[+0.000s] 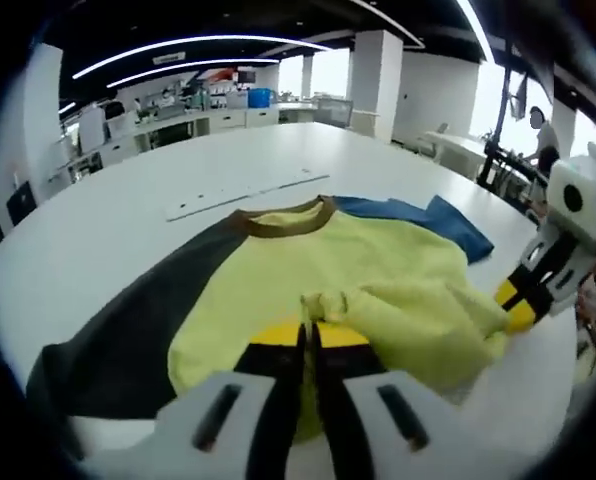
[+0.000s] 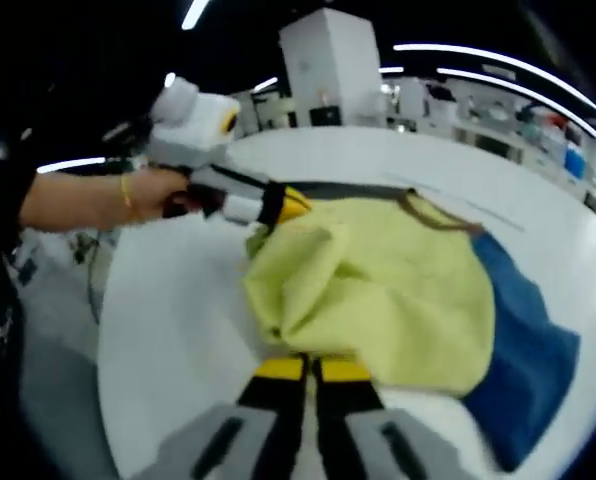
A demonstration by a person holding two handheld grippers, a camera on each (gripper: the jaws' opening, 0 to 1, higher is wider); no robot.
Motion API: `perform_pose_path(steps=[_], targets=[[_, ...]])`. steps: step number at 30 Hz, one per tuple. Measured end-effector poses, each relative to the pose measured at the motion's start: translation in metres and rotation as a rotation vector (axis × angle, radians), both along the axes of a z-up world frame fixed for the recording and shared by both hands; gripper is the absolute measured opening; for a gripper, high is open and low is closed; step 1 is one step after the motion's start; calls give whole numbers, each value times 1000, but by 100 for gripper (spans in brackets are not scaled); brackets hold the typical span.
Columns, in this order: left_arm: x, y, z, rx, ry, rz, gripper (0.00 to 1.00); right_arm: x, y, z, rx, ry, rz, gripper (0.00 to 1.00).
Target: Fold the garment on the visible template until the final outline fits inside the template.
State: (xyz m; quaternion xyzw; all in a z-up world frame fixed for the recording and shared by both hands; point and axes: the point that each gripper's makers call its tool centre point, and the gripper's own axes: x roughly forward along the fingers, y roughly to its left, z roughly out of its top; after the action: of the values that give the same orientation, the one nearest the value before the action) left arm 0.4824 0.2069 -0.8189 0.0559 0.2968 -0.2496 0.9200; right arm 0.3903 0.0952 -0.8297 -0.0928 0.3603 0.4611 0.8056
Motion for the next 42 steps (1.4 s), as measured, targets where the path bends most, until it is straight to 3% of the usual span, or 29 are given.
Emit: perform_pose_path(steps=[6,9,16,23,28,35,42], targets=[[-2,6,9,-52,-9,20,4,0,0,0,17,28,-27,0],[-11,9,19,-128,-17,38,10,-2,0,2,19,32,-32,0],[-48,25,34,-167,-35,78,13,-8,2,10,58,25,-41,24],[-77,25,33,-208,-36,145,16,-13,4,11,49,11,-32,29],[-86,13,23,-215,-10,154,18,-16,5,12,47,6,-38,32],[-86,9,3,-228,32,224,18,-20,5,7,66,-8,-96,36],[-78,10,-8,-267,49,331,17,-23,5,-2,50,-25,-177,32]])
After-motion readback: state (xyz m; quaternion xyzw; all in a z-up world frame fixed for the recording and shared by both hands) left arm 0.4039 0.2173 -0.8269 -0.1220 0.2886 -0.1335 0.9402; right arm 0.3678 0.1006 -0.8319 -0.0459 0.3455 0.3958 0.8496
